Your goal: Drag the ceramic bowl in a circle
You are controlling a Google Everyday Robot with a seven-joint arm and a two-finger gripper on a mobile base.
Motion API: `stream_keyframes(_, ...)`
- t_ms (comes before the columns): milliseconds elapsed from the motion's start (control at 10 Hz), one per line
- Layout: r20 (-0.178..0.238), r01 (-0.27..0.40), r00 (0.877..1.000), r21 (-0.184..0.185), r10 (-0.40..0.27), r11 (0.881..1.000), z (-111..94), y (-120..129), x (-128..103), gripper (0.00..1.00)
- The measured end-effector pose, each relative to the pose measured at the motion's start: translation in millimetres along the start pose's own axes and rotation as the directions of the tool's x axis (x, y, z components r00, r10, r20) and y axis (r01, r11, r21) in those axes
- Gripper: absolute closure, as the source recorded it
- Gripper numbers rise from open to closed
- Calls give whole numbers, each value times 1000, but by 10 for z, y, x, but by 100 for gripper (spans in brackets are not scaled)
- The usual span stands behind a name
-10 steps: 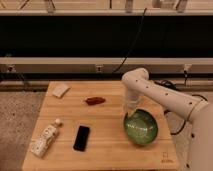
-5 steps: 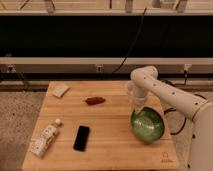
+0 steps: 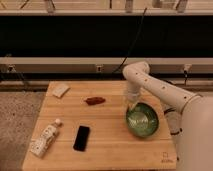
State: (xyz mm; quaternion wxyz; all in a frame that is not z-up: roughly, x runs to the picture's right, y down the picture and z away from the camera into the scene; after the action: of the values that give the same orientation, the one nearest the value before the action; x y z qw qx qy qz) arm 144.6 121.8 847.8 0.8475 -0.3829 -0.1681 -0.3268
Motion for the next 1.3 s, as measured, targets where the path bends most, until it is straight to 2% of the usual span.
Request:
stream_keyframes(400, -3, 28, 1000, -11, -28, 1000, -13, -297, -286, 99)
stream_keyframes(600, -5, 39, 999, -18, -39, 999, -33, -292, -298, 99)
stream_keyframes(900, -10, 61, 998, -32, -62, 998, -32, -145, -343, 99)
stream_keyframes(1100, -12, 73, 997, -34, -74, 997, -29, -207, -516, 99)
stream_keyframes(1300, -14, 85, 996, -38, -85, 996, -30, -229, -529, 99)
